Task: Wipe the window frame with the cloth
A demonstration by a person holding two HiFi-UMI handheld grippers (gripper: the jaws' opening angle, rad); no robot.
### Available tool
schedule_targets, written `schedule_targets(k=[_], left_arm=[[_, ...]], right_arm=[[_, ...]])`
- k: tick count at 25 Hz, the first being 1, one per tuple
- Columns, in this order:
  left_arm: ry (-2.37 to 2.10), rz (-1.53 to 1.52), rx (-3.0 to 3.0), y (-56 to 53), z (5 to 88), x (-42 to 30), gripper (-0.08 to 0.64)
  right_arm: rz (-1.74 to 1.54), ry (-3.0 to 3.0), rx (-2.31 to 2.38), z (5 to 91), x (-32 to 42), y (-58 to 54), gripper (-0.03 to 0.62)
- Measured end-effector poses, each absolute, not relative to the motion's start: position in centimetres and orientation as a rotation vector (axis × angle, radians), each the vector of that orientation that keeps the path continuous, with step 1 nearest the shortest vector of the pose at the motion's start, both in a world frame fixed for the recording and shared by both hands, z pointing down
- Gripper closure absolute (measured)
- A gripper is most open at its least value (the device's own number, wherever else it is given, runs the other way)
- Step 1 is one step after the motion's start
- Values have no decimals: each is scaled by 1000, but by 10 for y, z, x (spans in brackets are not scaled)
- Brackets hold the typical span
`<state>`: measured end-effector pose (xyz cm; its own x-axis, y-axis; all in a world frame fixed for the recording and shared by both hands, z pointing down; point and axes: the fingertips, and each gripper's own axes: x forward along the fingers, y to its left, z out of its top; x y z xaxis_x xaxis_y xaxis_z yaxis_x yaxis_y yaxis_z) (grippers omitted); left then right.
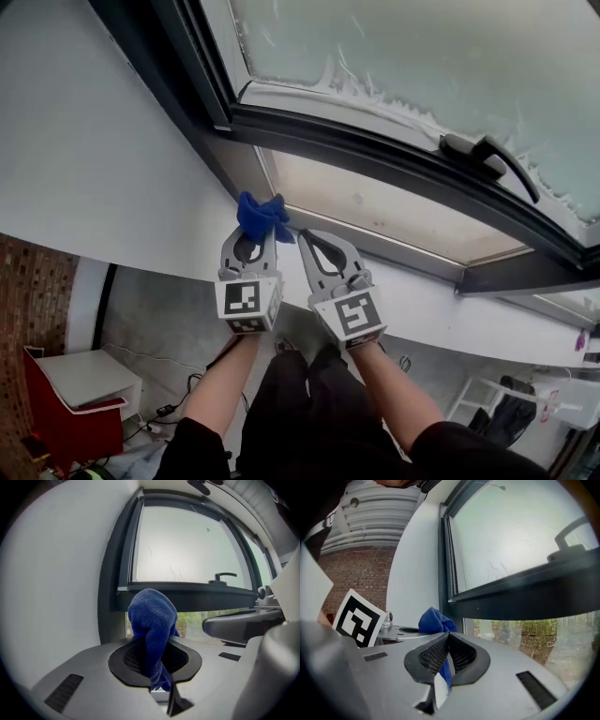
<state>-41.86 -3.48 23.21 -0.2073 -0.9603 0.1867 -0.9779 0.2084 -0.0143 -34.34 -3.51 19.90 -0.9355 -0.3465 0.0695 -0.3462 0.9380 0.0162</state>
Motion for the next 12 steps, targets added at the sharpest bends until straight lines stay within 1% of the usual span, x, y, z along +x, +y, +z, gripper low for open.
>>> schedule_targets(k=[4, 12], left_arm=[[-2335, 199, 1805, -63, 257, -453, 503], [-2263, 146, 1774, -127, 291, -493, 503]], right_arm=[[89, -3002, 587, 219, -356, -50, 586], [50, -2962, 678, 222, -390, -86, 586]])
